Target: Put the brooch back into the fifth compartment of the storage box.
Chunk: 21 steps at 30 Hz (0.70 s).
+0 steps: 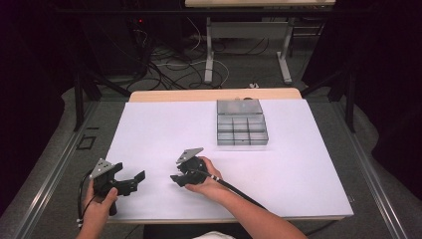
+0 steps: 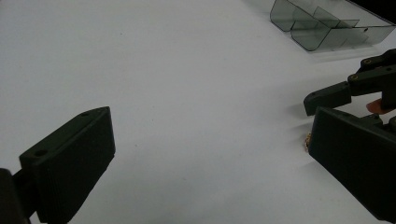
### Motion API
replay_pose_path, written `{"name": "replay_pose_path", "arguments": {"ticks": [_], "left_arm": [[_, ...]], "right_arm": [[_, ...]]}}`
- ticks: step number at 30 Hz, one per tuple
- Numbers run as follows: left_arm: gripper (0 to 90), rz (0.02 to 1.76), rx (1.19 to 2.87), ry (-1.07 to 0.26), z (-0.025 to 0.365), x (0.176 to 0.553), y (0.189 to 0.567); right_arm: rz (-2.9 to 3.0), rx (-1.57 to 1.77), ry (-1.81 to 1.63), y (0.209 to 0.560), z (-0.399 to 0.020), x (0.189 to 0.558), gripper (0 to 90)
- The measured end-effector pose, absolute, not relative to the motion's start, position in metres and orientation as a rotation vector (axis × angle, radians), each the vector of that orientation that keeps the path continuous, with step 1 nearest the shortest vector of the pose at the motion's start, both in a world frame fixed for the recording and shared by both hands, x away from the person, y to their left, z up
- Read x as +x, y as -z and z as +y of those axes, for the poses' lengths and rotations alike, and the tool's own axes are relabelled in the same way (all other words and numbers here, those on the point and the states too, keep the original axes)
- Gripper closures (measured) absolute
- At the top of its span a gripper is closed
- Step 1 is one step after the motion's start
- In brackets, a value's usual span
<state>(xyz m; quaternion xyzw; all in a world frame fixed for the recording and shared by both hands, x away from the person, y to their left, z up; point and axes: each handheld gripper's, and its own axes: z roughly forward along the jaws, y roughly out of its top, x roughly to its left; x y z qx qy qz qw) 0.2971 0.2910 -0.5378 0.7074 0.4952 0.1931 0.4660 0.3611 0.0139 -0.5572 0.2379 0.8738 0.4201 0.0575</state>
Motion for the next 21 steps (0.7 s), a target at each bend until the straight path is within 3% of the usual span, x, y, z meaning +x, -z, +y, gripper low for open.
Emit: {"name": "replay_pose_path", "arguments": {"ticks": [21], "left_arm": [[0.7,1.217,1.737,-0.469,0.2915,0.2974,0.5379]], "right_arm": [[2.705,0.645,-1.204,0.5627,0.0198,0.3568,69.7]]}}
